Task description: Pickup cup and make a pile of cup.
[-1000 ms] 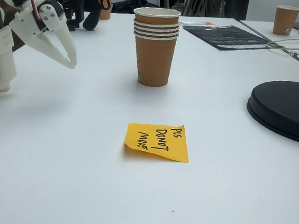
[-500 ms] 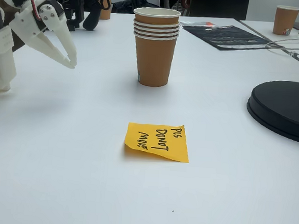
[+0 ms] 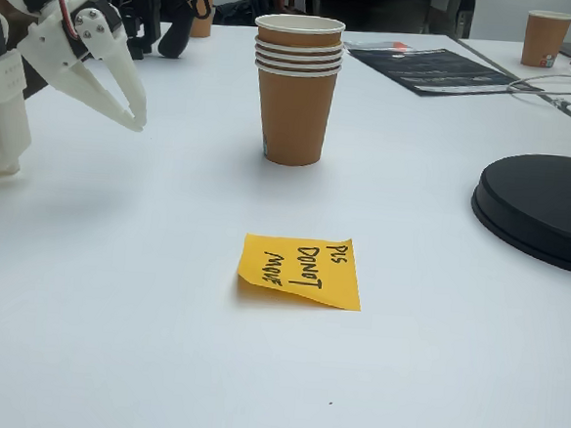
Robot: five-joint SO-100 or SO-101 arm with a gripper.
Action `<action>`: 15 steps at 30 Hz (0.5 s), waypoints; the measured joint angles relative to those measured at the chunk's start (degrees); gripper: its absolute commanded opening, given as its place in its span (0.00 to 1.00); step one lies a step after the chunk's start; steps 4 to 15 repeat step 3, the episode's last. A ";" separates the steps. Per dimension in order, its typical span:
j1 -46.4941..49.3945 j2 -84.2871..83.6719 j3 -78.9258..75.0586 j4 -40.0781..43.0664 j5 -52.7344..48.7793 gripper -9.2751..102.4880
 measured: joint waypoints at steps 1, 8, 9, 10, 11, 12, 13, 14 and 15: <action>0.00 0.00 0.00 0.00 0.00 0.02; 0.00 0.00 0.00 0.00 0.00 0.02; 0.00 0.00 0.00 0.00 0.00 0.02; 0.00 0.00 0.00 0.00 0.00 0.02; 0.00 0.00 0.00 0.00 0.00 0.02; 0.00 0.00 0.00 0.00 0.00 0.02; 0.00 0.00 0.00 0.00 0.00 0.02; 0.00 0.00 0.00 0.00 0.00 0.02; 0.00 0.00 0.00 0.00 0.00 0.02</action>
